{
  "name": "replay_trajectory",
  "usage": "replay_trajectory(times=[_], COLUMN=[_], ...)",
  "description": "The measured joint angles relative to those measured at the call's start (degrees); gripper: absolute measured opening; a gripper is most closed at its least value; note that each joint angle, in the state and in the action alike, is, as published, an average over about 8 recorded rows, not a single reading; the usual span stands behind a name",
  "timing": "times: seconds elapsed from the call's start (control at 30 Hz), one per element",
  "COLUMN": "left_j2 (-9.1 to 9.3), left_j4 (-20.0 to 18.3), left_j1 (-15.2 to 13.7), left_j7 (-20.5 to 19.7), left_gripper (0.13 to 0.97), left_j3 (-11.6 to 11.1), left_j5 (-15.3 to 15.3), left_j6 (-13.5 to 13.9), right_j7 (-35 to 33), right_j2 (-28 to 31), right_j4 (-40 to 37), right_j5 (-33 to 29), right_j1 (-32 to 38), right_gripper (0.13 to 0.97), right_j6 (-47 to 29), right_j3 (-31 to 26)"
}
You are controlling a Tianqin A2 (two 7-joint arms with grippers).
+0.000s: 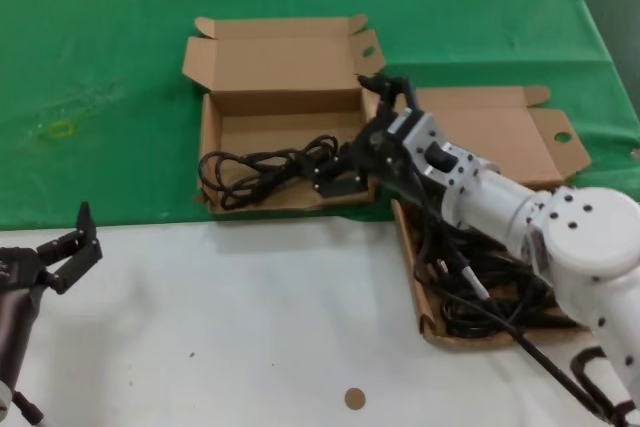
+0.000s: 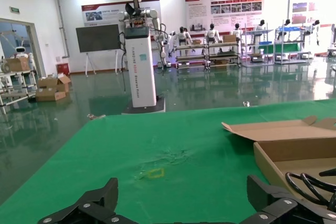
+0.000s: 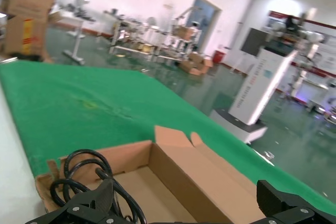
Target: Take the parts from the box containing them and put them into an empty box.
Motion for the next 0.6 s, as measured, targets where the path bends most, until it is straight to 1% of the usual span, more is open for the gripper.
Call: replay_trajectory(times=[0.23,0.27,0.53,0.6], left_j2=[0.0,0.0,0.0,0.0], left_j4=[0.0,0.0,0.0,0.0], left_j1=[0.0,0.0,0.0,0.0], left_j7=[-0.01,-0.01,-0.02,-0.02], left_gripper=[0.876,0.876,0.954,0.954], left_j3=[0.0,0.0,0.0,0.0], left_j5=[0.0,0.0,-0.01,-0.01], left_j6=[0.0,0.0,0.0,0.0], right_j7=[1.74,2.0,3.98,4.48], right_j2=[0.41,0.47,0.95,1.06], right_j4=[5.32,6.09,12.14,13.65], right_j5=[2.54,2.91,5.8,6.52], right_j1=[-6.81,-7.79,-15.54,-17.47], right_gripper=[0.966,0.966,0.966,0.966], right_j6=[5.12,5.86,11.69,13.14], right_j3=[3.01,3.45,6.88,7.73])
